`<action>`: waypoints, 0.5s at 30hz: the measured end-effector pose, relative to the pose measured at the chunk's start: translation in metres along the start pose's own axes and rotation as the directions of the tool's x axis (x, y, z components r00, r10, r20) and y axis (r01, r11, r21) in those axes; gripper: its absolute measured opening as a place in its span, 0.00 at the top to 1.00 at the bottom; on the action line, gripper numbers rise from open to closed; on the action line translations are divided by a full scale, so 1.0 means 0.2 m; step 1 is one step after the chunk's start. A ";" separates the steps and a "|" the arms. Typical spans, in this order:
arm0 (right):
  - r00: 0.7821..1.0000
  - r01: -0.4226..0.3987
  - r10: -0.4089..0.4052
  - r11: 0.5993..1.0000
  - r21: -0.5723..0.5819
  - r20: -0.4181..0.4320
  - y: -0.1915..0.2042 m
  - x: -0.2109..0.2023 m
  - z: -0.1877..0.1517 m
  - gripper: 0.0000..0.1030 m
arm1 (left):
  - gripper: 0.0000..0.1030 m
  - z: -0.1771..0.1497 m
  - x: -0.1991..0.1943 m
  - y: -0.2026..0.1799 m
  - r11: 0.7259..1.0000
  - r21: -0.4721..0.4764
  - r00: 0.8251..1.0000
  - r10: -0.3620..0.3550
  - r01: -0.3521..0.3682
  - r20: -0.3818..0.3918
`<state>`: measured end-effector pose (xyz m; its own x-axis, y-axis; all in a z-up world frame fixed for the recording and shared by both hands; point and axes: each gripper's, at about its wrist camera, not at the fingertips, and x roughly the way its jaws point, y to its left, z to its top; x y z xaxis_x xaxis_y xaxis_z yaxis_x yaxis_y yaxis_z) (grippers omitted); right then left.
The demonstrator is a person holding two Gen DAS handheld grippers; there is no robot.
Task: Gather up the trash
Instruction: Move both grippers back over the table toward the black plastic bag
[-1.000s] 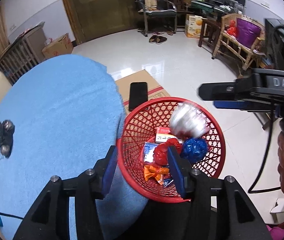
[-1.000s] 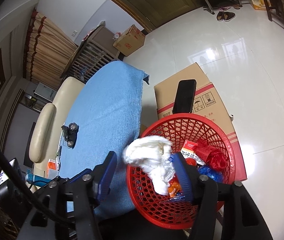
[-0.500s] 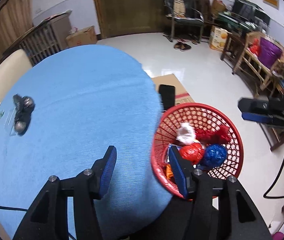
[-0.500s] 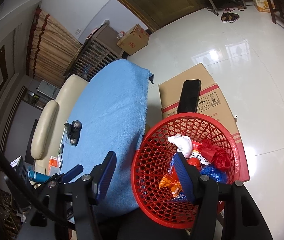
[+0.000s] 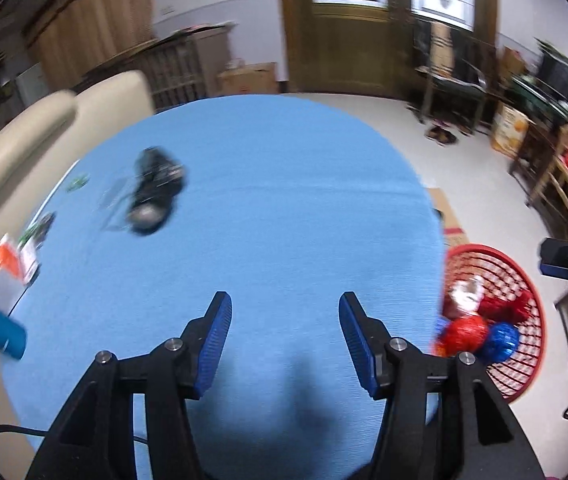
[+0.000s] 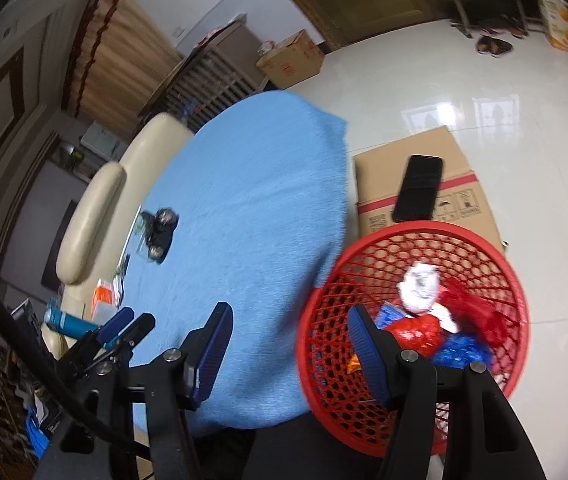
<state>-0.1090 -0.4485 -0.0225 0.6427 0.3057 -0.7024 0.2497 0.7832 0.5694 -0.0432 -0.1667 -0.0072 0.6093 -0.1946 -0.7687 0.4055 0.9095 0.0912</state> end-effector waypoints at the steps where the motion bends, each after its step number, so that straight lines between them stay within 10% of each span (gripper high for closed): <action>1: 1.000 -0.003 0.003 1.000 -0.016 -0.006 0.04 0.02 0.00 0.38 | 0.45 -0.01 0.00 0.04 1.000 -0.017 1.000 0.016 -0.016 -0.001; 15: 0.993 -0.057 0.032 0.972 -0.229 -0.111 0.57 0.32 -0.03 0.38 | 0.44 -0.17 -0.02 0.61 0.956 -0.201 0.976 0.215 -0.215 -0.021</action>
<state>-0.0442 -0.3372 -0.0045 0.5662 0.3888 -0.7268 0.0401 0.8677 0.4955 -0.0194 -0.0417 -0.0150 0.6676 0.0137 -0.7444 0.1196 0.9849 0.1254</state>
